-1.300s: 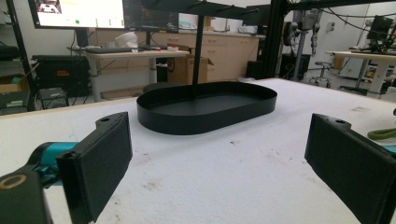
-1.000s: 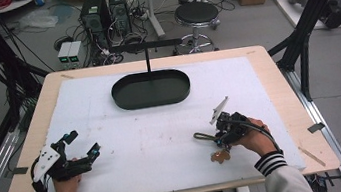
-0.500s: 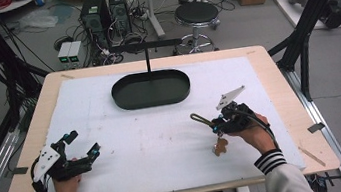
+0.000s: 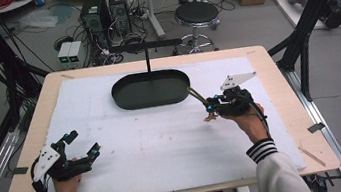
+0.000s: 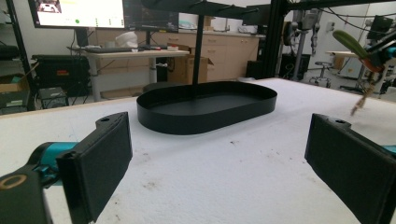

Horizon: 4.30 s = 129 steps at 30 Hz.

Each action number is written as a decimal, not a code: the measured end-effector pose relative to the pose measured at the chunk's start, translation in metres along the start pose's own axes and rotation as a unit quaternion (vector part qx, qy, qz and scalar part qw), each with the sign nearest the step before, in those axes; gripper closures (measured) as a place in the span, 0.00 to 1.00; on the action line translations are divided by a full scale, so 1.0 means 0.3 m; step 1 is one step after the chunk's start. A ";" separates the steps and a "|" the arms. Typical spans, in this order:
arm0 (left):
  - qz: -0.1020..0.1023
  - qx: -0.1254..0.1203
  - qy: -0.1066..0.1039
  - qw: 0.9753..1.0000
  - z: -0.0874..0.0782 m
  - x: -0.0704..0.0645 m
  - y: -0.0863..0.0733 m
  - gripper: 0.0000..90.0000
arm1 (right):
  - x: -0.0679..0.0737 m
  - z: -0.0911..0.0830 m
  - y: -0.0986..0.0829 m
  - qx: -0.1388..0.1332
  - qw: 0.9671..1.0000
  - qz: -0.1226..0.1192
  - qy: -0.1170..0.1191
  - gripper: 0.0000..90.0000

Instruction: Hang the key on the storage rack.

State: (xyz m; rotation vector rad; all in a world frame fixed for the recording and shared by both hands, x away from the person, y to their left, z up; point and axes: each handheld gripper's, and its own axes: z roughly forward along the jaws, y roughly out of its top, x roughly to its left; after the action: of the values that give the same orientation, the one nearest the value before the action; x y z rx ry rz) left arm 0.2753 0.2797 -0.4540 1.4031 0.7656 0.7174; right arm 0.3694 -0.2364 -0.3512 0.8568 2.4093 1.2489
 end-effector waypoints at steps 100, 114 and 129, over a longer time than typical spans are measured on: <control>0.003 0.001 -0.001 1.000 -0.002 0.001 0.000 0.09 | -0.115 0.355 0.319 -0.074 0.977 0.043 -0.193 0.82; 0.002 0.001 -0.001 1.000 -0.001 0.001 0.000 0.09 | -0.145 0.387 0.301 -0.079 0.976 0.069 -0.191 0.82; 0.001 0.001 0.000 1.000 -0.001 0.001 0.000 0.09 | -0.185 0.424 0.274 -0.074 0.976 0.096 -0.183 0.82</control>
State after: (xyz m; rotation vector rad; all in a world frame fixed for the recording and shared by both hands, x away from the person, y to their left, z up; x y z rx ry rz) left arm 0.2753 0.2800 -0.4539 1.4052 0.7647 0.7188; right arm 0.5074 -0.1533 -0.3587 1.1796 1.9583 1.1938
